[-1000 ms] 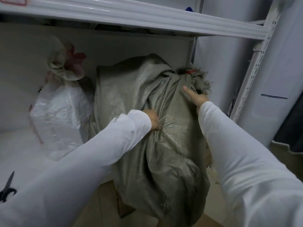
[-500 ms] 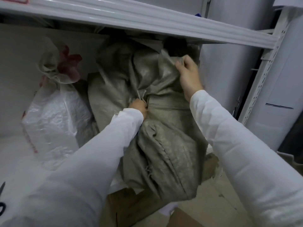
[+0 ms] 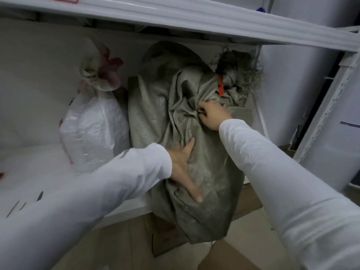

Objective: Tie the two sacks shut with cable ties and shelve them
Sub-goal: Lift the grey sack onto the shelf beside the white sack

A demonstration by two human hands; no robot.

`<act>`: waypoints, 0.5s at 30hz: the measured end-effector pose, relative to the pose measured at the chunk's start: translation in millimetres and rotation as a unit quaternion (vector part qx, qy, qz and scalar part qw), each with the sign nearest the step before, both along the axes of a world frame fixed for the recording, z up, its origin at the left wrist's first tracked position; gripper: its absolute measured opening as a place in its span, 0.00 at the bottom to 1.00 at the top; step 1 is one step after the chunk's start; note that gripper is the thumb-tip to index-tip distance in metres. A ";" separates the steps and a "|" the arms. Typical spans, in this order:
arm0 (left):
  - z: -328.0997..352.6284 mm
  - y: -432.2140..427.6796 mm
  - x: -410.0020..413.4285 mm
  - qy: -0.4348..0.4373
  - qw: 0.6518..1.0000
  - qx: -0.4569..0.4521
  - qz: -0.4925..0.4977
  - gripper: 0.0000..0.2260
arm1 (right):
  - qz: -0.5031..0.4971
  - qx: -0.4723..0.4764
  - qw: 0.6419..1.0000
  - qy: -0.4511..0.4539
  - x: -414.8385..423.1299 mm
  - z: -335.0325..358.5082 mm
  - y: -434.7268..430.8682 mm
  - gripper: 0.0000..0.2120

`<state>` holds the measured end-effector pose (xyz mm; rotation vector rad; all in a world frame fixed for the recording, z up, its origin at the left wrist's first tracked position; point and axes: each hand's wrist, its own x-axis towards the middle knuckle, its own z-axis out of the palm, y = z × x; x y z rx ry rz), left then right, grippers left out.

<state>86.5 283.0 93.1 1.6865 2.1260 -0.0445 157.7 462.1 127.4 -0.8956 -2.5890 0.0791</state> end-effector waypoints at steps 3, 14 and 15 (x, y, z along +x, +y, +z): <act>-20.6 -1.3 13.7 0.028 0.995 0.095 0.005 0.65 | -0.001 -0.009 1.000 0.011 5.0 -3.1 -5.7 0.03; -42.9 60.0 -10.0 0.054 0.969 0.226 0.088 0.50 | 0.088 -0.060 0.979 0.175 47.7 5.2 -42.5 0.12; -43.9 61.4 -10.6 0.059 0.967 0.231 0.093 0.48 | 0.090 -0.078 0.979 0.163 51.8 2.0 -48.2 0.08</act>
